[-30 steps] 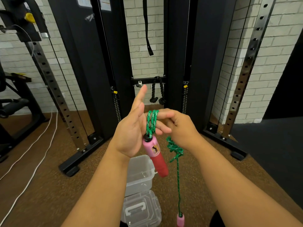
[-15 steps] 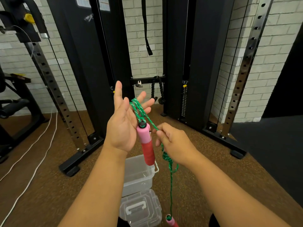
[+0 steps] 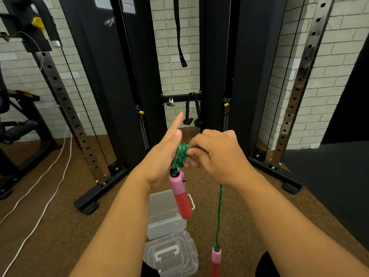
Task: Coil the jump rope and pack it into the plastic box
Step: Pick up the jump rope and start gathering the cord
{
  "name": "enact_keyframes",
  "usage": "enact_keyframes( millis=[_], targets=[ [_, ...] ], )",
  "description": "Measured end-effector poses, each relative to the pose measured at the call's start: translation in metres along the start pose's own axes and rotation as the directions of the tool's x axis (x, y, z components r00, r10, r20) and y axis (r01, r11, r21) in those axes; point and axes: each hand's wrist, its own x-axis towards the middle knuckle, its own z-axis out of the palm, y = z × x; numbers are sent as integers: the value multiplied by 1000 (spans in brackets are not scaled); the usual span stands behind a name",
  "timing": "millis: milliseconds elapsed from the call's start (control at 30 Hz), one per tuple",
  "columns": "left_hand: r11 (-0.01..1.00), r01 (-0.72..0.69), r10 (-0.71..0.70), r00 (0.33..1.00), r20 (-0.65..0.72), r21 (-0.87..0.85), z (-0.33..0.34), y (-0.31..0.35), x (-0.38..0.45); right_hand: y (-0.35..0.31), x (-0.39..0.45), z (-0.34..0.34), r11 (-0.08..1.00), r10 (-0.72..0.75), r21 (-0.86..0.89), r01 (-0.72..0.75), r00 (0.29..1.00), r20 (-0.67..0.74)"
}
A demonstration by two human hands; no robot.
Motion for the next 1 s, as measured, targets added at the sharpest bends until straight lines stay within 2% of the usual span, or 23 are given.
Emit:
enact_keyframes(
  millis=[133, 200, 300, 467, 533, 633, 733, 800, 900, 1000],
  targets=[
    [1000, -13, 13, 1000, -11, 19, 2, 4, 0, 3, 3, -2, 997, 22, 72, -22, 1000, 0],
    [1000, -16, 16, 999, -28, -3, 3, 5, 0, 5, 4, 1, 981, 70, 179, -75, 997, 31],
    [996, -10, 9, 1000, -18, -86, 4, 8, -2, 9, 2, 7, 891, 182, 408, -202, 979, 88],
    [987, -32, 29, 999, -20, -156, 3, 10, -3, 17, -5, 18, 725, 249, 596, -344, 939, 239],
    [977, -68, 61, 997, -40, -203, 3, 12, -2, 19, -10, 22, 623, 254, 661, -418, 908, 334],
    [960, -101, 90, 995, -53, -263, 2, 16, 0, 21, -20, 33, 371, 268, 718, -589, 808, 524],
    [965, -106, 89, 993, -81, -242, -2, 20, 1, 23, -30, 45, 121, 214, 737, -665, 742, 635],
    [968, -102, 80, 992, -102, -230, -5, 20, 1, 23, -34, 46, 2, 188, 717, -698, 704, 685],
    [974, -108, 77, 984, -158, -198, -11, 20, 0, 23, -40, 42, -43, 139, 682, -730, 672, 728],
    [983, -118, 79, 964, -255, -139, -16, 18, -2, 29, -42, 41, 38, 187, 661, -749, 655, 732]
  ],
)
